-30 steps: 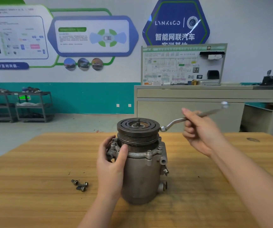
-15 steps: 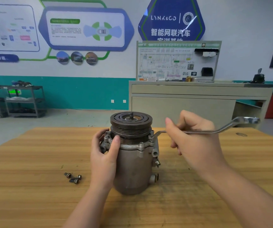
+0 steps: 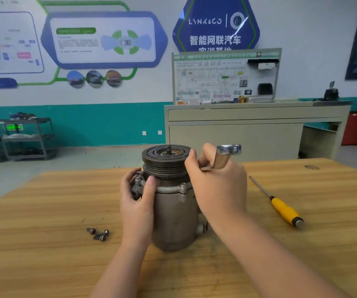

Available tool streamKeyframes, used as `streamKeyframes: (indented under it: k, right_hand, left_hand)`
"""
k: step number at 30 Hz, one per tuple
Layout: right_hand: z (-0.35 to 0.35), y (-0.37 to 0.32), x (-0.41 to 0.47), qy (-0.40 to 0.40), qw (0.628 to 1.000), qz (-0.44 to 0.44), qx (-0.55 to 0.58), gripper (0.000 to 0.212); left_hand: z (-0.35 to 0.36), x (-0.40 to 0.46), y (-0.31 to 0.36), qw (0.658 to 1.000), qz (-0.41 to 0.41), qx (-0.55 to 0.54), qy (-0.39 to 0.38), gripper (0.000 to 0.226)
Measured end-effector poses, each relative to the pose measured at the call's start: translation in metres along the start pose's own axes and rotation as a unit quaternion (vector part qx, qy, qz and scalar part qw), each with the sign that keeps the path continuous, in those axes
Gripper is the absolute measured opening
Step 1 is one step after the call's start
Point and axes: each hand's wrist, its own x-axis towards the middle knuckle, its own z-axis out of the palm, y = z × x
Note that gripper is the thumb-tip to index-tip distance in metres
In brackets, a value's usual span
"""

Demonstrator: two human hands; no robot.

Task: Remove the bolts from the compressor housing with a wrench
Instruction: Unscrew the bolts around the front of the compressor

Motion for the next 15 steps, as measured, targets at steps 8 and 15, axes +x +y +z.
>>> streamKeyframes:
  k: [8, 15]
  right_hand:
    - [-0.002, 0.021, -0.025, 0.019, 0.986, 0.017, 0.163, 0.038]
    - [0.002, 0.076, 0.023, -0.184, 0.723, 0.394, 0.536, 0.029]
  left_hand:
    - [0.001, 0.0, 0.001, 1.0, 0.002, 0.005, 0.002, 0.025]
    - [0.002, -0.001, 0.001, 1.0, -0.003, -0.013, 0.004, 0.029]
